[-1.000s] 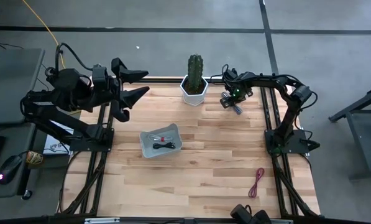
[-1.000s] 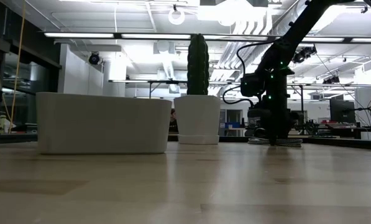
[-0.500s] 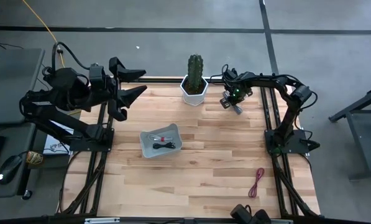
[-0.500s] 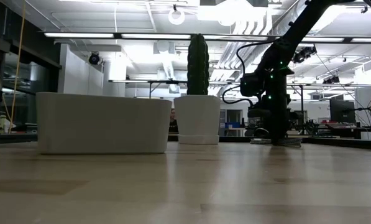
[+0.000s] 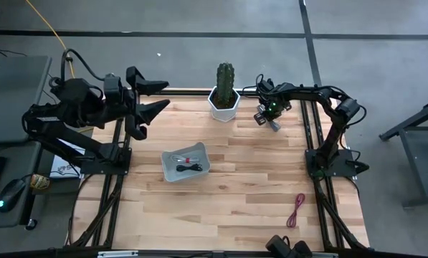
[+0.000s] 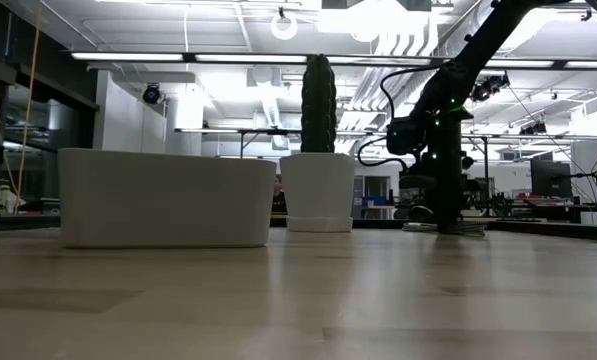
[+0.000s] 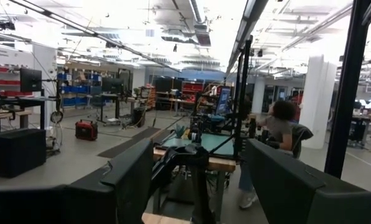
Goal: Pick and place USB-C Cables
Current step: Put the black and white charger cable into the gray bin
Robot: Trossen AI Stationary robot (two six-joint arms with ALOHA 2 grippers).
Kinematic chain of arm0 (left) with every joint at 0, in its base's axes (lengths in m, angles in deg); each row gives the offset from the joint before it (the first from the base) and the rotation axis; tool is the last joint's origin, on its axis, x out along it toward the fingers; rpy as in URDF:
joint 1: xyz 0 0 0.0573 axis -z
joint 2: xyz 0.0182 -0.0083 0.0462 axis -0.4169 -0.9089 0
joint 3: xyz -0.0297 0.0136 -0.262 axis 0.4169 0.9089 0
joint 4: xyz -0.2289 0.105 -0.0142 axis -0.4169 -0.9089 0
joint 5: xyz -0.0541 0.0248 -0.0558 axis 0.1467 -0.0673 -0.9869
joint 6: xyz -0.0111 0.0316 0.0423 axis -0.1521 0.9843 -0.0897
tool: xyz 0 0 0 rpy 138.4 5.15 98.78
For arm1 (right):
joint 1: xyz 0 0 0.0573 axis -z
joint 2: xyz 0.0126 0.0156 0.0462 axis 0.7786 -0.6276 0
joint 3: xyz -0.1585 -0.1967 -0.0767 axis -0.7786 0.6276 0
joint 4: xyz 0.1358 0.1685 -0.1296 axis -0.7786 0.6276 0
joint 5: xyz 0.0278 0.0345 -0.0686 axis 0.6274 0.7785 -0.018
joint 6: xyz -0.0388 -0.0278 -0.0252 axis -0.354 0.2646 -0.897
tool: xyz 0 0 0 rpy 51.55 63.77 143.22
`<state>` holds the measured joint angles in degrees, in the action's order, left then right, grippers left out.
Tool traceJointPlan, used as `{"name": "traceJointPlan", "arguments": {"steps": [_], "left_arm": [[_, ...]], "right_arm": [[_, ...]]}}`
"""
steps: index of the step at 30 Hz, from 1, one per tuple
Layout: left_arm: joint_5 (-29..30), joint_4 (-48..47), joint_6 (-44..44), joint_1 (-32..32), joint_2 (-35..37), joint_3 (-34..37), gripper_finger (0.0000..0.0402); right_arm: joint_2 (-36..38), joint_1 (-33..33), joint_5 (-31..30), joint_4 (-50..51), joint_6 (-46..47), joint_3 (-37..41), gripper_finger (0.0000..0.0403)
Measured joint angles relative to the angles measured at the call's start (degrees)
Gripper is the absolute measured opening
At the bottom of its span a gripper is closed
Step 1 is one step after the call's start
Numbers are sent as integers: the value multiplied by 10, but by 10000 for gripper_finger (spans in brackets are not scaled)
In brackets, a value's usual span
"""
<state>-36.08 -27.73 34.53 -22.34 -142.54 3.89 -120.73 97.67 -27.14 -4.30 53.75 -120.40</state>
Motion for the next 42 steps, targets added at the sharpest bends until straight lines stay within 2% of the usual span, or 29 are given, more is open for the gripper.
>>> {"name": "traceJointPlan", "arguments": {"steps": [10,16,22,35,42], "left_arm": [[0,-5,-2,0,0,0,236],[0,-5,-5,0,0,0,236],[0,-7,-9,0,0,0,236],[0,-9,-21,0,0,0,236],[0,-9,-20,0,0,0,236]], "right_arm": [[2,0,0,-1,0,1,10],[39,1,-16,-1,-1,4,10],[132,1,-31,8,-6,3,9],[409,0,-20,-2,-13,1,9],[473,0,-30,-9,-30,1,9]]}}
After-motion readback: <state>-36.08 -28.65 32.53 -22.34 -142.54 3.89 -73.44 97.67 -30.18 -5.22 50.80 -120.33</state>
